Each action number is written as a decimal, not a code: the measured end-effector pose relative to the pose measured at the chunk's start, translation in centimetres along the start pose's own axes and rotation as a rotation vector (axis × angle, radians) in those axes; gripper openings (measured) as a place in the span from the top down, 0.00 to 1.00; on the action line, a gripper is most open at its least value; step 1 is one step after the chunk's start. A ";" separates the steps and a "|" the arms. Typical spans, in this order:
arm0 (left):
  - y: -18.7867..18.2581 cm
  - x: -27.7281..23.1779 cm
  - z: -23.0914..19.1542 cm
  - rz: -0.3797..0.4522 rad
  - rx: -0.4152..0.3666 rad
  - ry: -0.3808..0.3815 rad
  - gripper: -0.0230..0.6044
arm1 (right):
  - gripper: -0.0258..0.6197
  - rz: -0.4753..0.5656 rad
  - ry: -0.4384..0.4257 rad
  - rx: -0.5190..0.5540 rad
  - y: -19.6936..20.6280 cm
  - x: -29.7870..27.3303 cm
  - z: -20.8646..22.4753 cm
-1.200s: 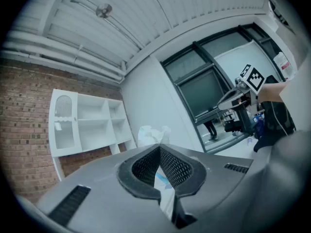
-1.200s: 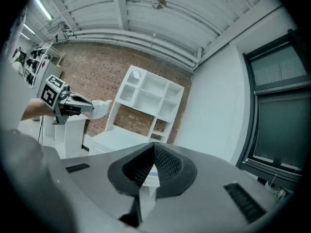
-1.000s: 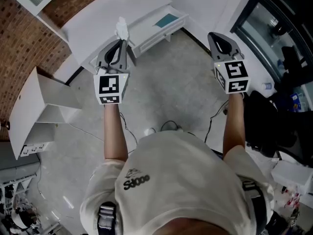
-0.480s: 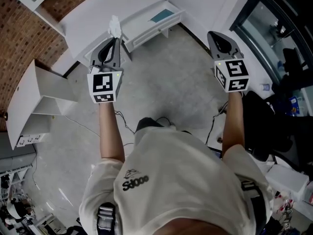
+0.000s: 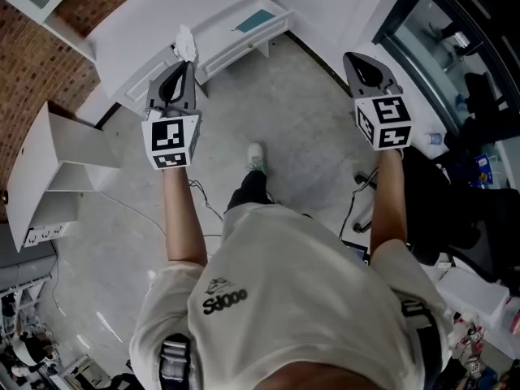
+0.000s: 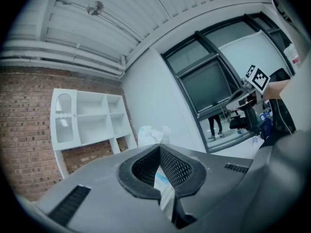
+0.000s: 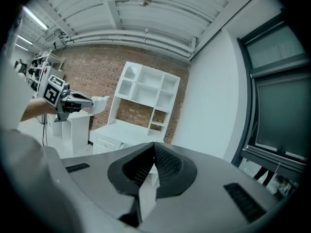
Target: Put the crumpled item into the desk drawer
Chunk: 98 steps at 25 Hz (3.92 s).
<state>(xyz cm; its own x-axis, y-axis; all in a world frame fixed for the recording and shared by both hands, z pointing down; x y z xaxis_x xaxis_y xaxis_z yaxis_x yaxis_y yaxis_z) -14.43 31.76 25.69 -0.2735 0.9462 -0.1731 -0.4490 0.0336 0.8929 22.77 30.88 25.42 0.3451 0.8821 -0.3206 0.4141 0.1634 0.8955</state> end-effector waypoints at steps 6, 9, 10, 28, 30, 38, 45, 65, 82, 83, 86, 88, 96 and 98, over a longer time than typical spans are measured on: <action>1.4 -3.9 0.4 -0.008 0.017 0.006 0.94 | 0.95 0.002 0.001 -0.031 1.1 -3.4 2.0; 2.4 -6.4 -0.1 -0.024 0.041 -0.009 0.94 | 0.95 -0.002 -0.004 -0.043 1.4 -5.8 3.4; 2.5 -7.4 -0.3 -0.030 0.048 -0.019 0.94 | 0.95 -0.006 -0.009 -0.039 1.5 -6.6 4.1; -0.2 -21.6 -3.4 -0.094 0.103 -0.139 0.94 | 0.95 0.024 -0.167 0.084 -3.7 -22.4 13.6; 0.2 -23.2 -3.8 -0.108 0.103 -0.147 0.94 | 0.95 0.028 -0.180 0.088 -4.0 -24.6 14.3; 1.3 -29.6 -5.7 -0.159 0.098 -0.157 0.94 | 0.95 0.022 -0.222 0.093 -4.9 -33.2 16.9; 3.6 -34.5 -8.6 -0.197 0.130 -0.168 0.94 | 0.95 0.002 -0.276 0.121 -6.5 -41.1 16.9; 10.3 -45.3 -13.4 -0.399 0.189 -0.155 0.94 | 0.95 -0.030 -0.461 0.194 -8.8 -59.1 16.3; 24.6 -59.9 -12.9 -0.823 0.236 -0.025 0.94 | 0.95 -0.225 -0.671 0.216 -3.8 -80.5 16.1; 25.4 -60.7 -12.7 -0.844 0.235 -0.011 0.94 | 0.95 -0.235 -0.679 0.214 -3.4 -81.4 16.2; 28.0 -63.0 -11.8 -0.918 0.215 0.037 0.94 | 0.95 -0.263 -0.703 0.211 -2.0 -83.6 16.1; 29.5 -64.4 -11.3 -0.957 0.204 0.069 0.94 | 0.95 -0.280 -0.719 0.210 -1.1 -84.8 15.9; 35.6 -71.0 -11.2 -1.086 0.239 0.173 0.94 | 0.95 -0.355 -0.794 0.192 1.3 -89.6 14.2; 37.5 -72.6 -11.1 -1.115 0.250 0.185 0.94 | 0.95 -0.367 -0.813 0.189 2.2 -90.9 13.8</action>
<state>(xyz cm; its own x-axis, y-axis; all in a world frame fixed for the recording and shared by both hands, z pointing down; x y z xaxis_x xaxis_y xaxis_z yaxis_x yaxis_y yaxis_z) -20.85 -39.27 67.17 0.0392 0.2904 -0.9561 -0.3442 0.9022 0.2599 3.94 -55.02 52.26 0.6220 0.1937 -0.7586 0.7218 0.2337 0.6515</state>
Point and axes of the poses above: the fingertips, and each gripper's own axes: x backward along the fingers, z to its right, y out of its underside, the point moved 10 cm from there along x, backward along the fingers, and after that the axes turned 10 degrees about -z, right-handed, at the moved point
